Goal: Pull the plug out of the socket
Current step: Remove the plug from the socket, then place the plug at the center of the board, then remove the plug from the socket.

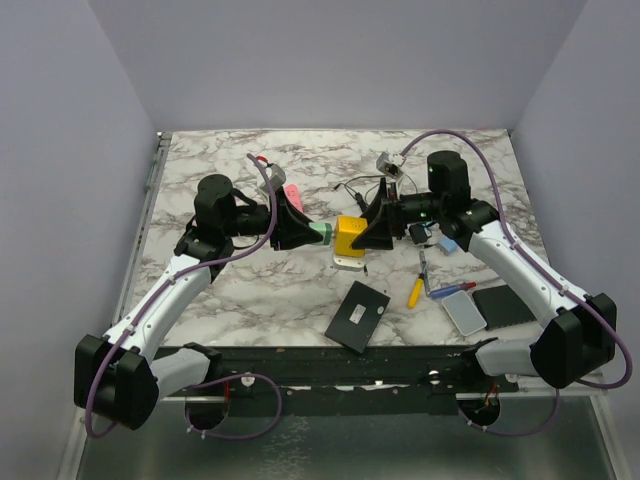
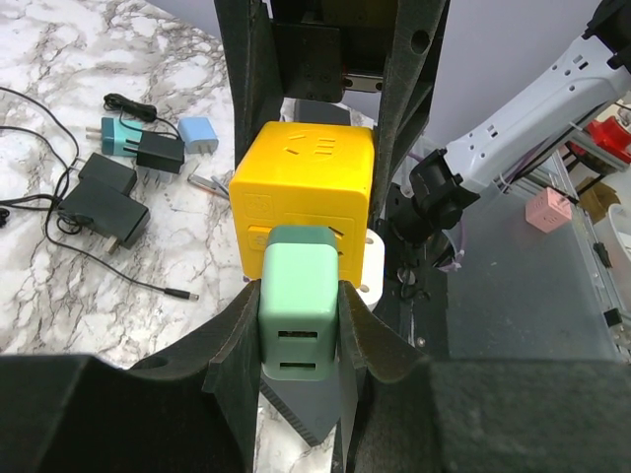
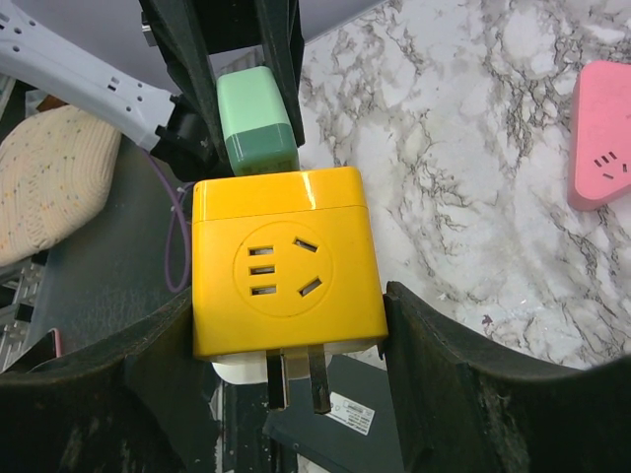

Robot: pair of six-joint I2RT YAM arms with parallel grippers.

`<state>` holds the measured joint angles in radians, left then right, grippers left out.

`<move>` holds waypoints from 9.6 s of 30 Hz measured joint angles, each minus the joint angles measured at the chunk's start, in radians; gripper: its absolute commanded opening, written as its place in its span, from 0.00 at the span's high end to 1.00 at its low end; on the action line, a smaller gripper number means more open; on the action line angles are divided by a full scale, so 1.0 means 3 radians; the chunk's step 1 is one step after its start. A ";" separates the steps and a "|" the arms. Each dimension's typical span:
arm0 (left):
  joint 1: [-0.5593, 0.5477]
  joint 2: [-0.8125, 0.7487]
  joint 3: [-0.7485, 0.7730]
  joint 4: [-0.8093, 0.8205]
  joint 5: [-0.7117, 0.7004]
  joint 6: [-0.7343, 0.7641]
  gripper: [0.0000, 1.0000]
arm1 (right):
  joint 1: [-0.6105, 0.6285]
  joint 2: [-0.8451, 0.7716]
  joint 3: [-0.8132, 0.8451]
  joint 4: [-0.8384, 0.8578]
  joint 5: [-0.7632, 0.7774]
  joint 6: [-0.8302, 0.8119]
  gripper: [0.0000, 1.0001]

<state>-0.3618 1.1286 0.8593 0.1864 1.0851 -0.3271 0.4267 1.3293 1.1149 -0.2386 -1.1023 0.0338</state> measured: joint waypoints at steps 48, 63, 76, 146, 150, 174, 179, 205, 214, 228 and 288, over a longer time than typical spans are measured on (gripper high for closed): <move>0.0069 -0.0053 0.0000 -0.0083 -0.0367 0.0140 1.00 | -0.0001 -0.0276 -0.0022 -0.0367 0.0821 -0.0224 1.00; -0.0671 0.0275 -0.0083 -0.0076 -0.2441 -0.0295 1.00 | -0.0025 -0.1256 -0.0595 0.0121 0.2407 0.0336 0.99; -0.1559 0.1616 -0.0170 0.0754 -0.3478 -0.0870 0.99 | -0.0025 -0.1614 -0.0763 0.0318 0.2593 0.0512 0.99; -0.0546 0.0608 0.0306 0.0495 -0.1240 -0.0690 0.01 | -0.0031 -0.1455 -0.1485 0.1877 0.2552 0.1548 0.99; -0.0546 0.0608 0.0305 0.0515 -0.1150 -0.0694 0.01 | -0.0031 -0.1347 -0.1485 0.2051 0.2373 0.1623 0.99; -0.0543 0.0652 0.0261 0.0675 -0.0940 -0.0725 0.11 | -0.0072 -0.1232 -0.1088 0.2031 0.1766 0.1895 0.99; -0.0539 0.0652 0.0257 0.0676 -0.0891 -0.0707 0.14 | -0.0106 -0.1204 -0.1088 0.2045 0.1616 0.1981 0.99; -0.0514 0.0649 0.0210 0.0865 -0.0736 -0.0755 0.12 | -0.0317 -0.1054 -0.1082 0.2391 0.1048 0.2449 0.99; -0.0526 0.0640 0.0135 0.1181 -0.0529 -0.0935 0.40 | -0.0317 -0.0938 -0.1081 0.2388 0.0944 0.2450 0.99; -0.0612 0.0679 0.0132 0.1369 -0.0389 -0.1069 0.60 | -0.0317 -0.0877 -0.1081 0.2387 0.0885 0.2439 0.99; -0.0568 0.0806 -0.0018 0.1668 -0.0320 -0.1166 1.00 | -0.0317 -0.0894 -0.1064 0.2204 0.0646 0.1934 0.99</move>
<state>-0.5323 1.3705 0.8539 0.6868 0.9890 -0.6769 0.3317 1.0611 0.7956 0.4225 -0.9085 0.6140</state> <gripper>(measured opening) 0.199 0.667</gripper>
